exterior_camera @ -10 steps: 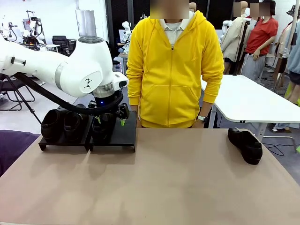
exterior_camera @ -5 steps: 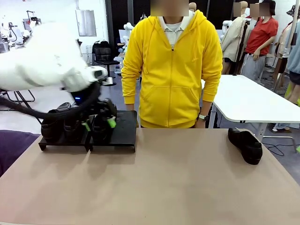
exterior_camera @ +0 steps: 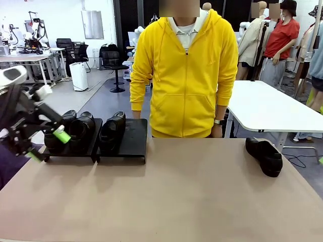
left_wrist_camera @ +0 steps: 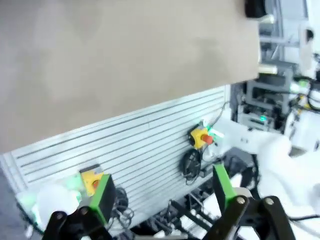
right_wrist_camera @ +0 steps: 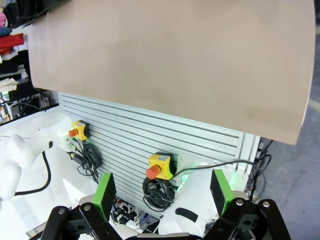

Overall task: Organize the shoes by placing them on the stand.
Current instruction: Place the Shoe from the middle of the table onto the Shoes Stand.

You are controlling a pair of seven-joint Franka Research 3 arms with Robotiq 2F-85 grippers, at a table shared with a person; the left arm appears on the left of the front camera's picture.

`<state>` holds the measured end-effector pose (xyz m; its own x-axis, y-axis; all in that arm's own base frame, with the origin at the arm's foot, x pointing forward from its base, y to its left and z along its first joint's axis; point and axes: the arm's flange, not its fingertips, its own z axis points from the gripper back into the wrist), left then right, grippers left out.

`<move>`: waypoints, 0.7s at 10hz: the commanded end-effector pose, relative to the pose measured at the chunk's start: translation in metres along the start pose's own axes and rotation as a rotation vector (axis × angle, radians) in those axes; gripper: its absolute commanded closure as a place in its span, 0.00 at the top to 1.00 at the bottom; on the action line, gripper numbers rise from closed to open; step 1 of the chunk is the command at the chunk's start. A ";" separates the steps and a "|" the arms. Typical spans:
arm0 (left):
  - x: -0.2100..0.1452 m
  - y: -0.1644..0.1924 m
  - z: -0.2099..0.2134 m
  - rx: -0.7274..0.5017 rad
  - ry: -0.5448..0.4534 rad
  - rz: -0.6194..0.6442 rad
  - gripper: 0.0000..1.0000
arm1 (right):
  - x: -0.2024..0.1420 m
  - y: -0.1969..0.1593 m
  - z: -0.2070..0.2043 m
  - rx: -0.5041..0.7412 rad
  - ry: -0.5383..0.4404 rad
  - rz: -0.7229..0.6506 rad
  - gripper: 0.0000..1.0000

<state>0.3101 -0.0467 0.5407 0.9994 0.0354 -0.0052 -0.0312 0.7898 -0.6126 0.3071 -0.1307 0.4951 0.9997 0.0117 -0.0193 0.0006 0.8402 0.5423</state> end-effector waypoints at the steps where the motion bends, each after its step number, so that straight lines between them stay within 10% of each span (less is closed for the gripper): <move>1: 0.003 -0.025 -0.003 0.001 0.027 -0.077 1.00 | -0.002 -0.001 0.000 -0.011 0.005 0.008 1.00; 7: 0.003 -0.025 -0.003 0.001 0.027 -0.077 1.00 | -0.002 -0.001 0.000 -0.011 0.005 0.008 1.00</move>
<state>0.3122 -0.0709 0.5526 0.9995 -0.0263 0.0200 0.0330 0.8052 -0.5921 0.3071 -0.1307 0.4951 0.9997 0.0117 -0.0192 0.0006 0.8402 0.5423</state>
